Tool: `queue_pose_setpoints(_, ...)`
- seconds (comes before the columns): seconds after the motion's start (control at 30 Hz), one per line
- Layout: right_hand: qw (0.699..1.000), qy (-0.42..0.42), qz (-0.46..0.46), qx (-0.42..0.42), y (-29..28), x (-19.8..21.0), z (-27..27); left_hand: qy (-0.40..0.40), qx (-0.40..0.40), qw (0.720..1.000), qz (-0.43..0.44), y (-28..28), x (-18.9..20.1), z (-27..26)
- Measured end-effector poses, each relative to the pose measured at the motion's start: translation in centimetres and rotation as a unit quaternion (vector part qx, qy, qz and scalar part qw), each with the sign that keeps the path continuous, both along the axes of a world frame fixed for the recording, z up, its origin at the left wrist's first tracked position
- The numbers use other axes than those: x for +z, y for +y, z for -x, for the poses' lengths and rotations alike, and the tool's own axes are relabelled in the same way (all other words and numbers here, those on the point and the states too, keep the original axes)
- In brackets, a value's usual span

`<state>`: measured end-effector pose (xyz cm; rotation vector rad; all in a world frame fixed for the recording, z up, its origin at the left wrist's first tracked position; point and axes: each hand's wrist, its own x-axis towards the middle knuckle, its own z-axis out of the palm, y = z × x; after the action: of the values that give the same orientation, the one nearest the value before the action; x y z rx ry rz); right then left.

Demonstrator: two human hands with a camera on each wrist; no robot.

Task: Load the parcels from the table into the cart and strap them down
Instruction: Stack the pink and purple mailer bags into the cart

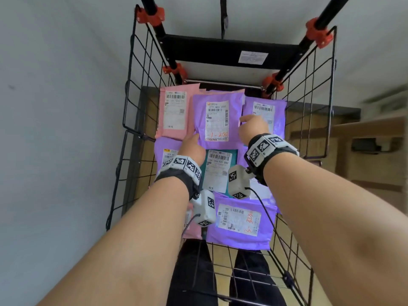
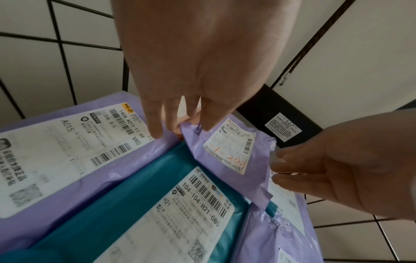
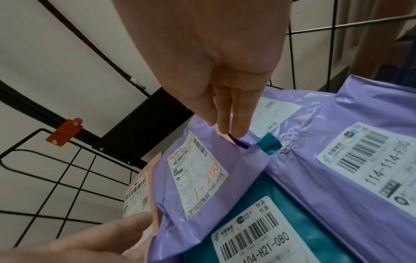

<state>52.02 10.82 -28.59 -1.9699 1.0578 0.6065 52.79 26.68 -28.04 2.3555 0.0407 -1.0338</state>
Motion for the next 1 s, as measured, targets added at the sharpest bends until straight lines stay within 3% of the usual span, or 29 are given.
queue_pose_setpoints(0.17, 0.999, -0.016, 0.017, -0.036, 0.1, 0.6, 0.9, -0.017, -0.018, 1.000, -0.012, 0.6, 0.5, -0.2)
queue_pose_setpoints(0.43, 0.996, -0.052, 0.021, -0.074, 1.0, 4.6, 4.5, -0.017, -0.026, 1.000, -0.006, 0.9, 4.3, 1.1)
queue_pose_setpoints(0.53, 0.993, -0.074, 0.023, -0.085, 1.1, 6.5, 7.6, -0.028, -0.027, 0.999, 0.015, 0.4, 5.7, 2.7)
queue_pose_setpoints(0.73, 0.977, -0.148, 0.053, -0.143, -1.1, 11.0, 14.1, -0.071, -0.106, 0.992, 0.019, -3.6, 10.6, 6.6)
queue_pose_setpoints(1.0, 0.942, -0.208, 0.104, -0.242, -9.1, 16.5, 27.3, -0.143, -0.186, 0.970, 0.057, -12.4, 15.8, 17.3)
